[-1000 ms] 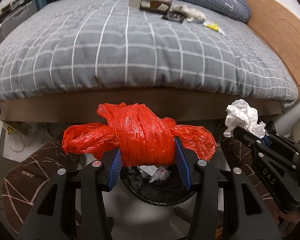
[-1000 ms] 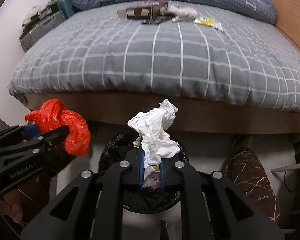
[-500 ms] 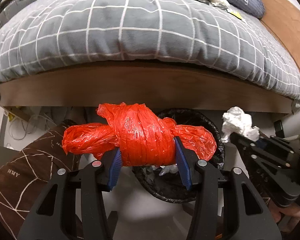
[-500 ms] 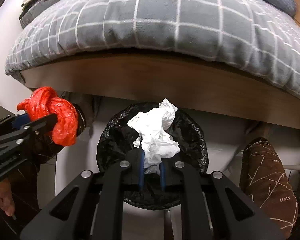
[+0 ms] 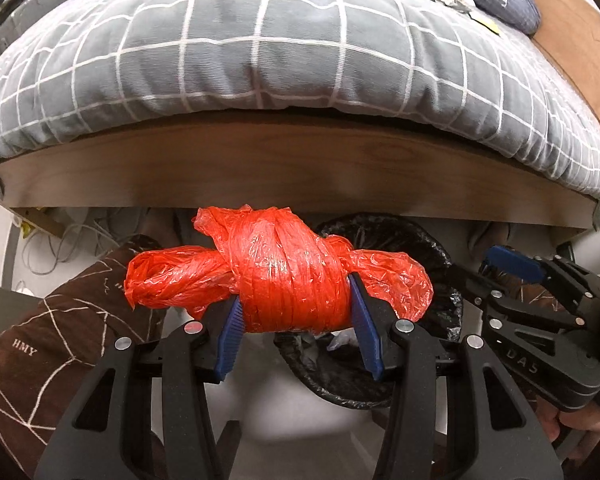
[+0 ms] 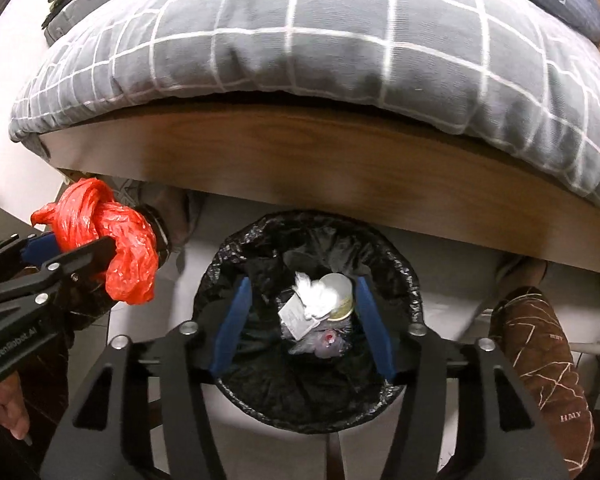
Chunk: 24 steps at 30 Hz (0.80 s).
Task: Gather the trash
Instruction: 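Open the right tool to drop the tissue while the left tool releases the red bag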
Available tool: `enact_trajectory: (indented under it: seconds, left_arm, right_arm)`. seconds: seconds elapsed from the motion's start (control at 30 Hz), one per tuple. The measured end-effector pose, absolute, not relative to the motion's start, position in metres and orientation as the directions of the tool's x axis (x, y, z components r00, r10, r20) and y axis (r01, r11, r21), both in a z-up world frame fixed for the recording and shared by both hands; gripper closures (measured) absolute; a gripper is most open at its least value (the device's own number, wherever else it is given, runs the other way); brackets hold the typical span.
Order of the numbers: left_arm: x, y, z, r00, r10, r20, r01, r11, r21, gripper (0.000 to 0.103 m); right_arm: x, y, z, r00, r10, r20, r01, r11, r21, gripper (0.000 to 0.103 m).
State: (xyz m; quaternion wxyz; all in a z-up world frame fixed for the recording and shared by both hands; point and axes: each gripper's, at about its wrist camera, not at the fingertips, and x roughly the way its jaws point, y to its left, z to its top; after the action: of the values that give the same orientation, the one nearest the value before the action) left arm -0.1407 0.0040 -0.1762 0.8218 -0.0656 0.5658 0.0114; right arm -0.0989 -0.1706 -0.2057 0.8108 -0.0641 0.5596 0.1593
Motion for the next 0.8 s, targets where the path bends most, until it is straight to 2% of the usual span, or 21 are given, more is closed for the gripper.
enact_trajectory:
  seconds: [0.1,0.27,0.53,0.8]
  left_arm:
    - [-0.138,-0.003,-0.179,0.353,-0.06,-0.934,-0.077,0.993,-0.093,0.055]
    - [-0.131,-0.028,-0.183,0.342,-0.075,-0.937,-0.034,0.995,-0.092,0.055]
    - [-0.124,-0.063,-0.187,0.331,-0.081,-0.94,0.021,0.997,-0.079,0.055]
    - [-0.122,-0.085,-0.188,0.322,-0.09,-0.942,0.046,0.996,-0.08,0.053]
  right_arm:
    - [-0.099,-0.183,-0.202,0.358,0.168,-0.918,-0.312,0.949,0.052,0.034]
    - [-0.097,-0.212,-0.193,0.397,0.14,-0.907,-0.272,0.962,0.03,0.028]
    - [-0.1,-0.261,-0.188,0.438,0.103,-0.893,-0.182,0.983,0.024,0.008]
    - [-0.101,-0.282,-0.184,0.45,0.089,-0.889,-0.136,0.99,0.03,0.008]
